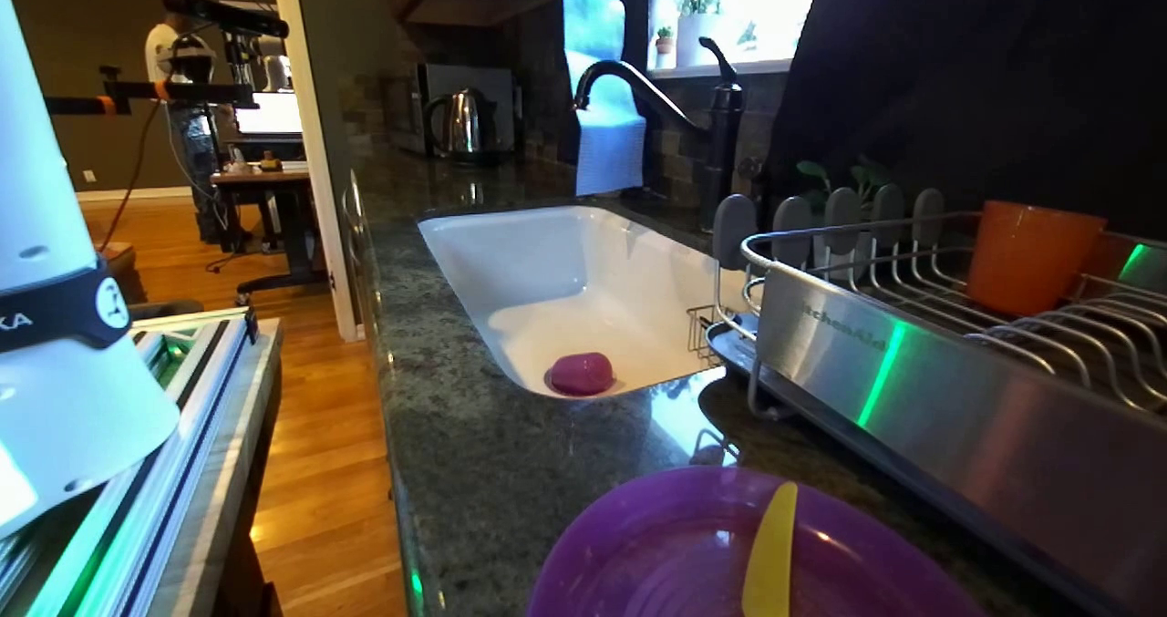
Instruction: Put the blue object over the tap nozzle
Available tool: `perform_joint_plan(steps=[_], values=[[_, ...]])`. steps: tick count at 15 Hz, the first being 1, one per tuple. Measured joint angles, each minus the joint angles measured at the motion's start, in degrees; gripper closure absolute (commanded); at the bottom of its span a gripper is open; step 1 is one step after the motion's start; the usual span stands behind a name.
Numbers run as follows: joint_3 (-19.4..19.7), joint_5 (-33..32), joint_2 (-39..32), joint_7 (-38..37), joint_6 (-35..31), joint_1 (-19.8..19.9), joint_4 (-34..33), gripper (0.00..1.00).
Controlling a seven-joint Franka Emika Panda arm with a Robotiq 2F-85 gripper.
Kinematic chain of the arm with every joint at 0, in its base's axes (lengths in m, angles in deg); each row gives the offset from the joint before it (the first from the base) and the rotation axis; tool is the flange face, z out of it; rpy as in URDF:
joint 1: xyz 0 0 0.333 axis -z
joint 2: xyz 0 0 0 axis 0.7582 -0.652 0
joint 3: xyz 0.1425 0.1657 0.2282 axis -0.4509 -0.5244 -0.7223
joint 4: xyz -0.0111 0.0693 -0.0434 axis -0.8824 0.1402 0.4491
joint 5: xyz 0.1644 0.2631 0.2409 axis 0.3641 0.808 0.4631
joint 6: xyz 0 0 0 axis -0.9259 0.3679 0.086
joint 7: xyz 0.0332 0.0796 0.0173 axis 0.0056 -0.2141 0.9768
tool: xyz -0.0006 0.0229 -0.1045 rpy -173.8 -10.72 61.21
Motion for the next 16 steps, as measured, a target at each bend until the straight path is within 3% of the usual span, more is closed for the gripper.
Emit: perform_joint_plan(steps=[2, 16], values=[[0.2, -1.1, 1.1, -1.6, 2.6, -1.4, 0.2, 0.99], [0.9, -1.0, 0.7, -1.5, 2.5, -1.5, 0.0, 1.00]])
